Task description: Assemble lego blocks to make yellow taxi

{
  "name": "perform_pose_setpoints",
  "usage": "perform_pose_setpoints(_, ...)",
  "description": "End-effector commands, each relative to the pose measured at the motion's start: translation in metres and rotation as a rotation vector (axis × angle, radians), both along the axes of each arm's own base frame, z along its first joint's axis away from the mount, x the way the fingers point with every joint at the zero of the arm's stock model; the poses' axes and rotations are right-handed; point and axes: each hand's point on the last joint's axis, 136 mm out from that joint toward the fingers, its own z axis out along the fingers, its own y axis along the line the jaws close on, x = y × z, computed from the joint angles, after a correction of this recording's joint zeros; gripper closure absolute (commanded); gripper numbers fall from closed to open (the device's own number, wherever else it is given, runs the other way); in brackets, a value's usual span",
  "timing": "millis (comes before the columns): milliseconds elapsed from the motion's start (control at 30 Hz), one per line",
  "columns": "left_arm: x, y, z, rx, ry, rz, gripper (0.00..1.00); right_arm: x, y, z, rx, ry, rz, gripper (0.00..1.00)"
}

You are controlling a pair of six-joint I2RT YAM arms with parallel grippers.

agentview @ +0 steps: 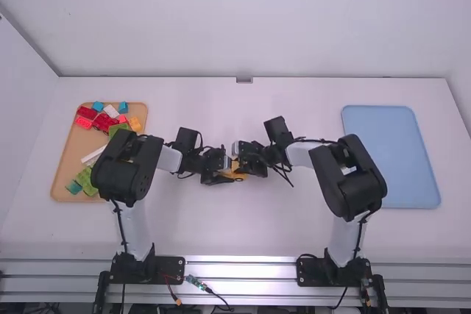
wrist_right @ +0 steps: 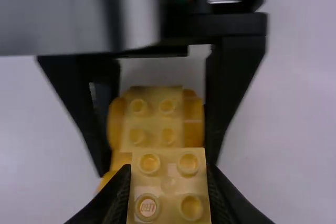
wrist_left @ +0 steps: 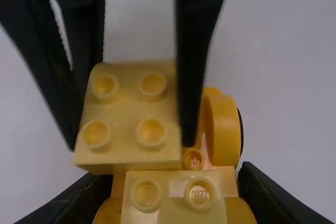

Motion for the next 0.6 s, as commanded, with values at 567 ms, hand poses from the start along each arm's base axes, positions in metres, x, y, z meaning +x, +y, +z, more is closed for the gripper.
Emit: perform_pose_setpoints(567, 0.004, 0.003, -0.008, 0.028, 0.034, 0.041, 0.58, -0.010, 0.003, 0.016, 0.073, -0.069, 0.011, 1.00)
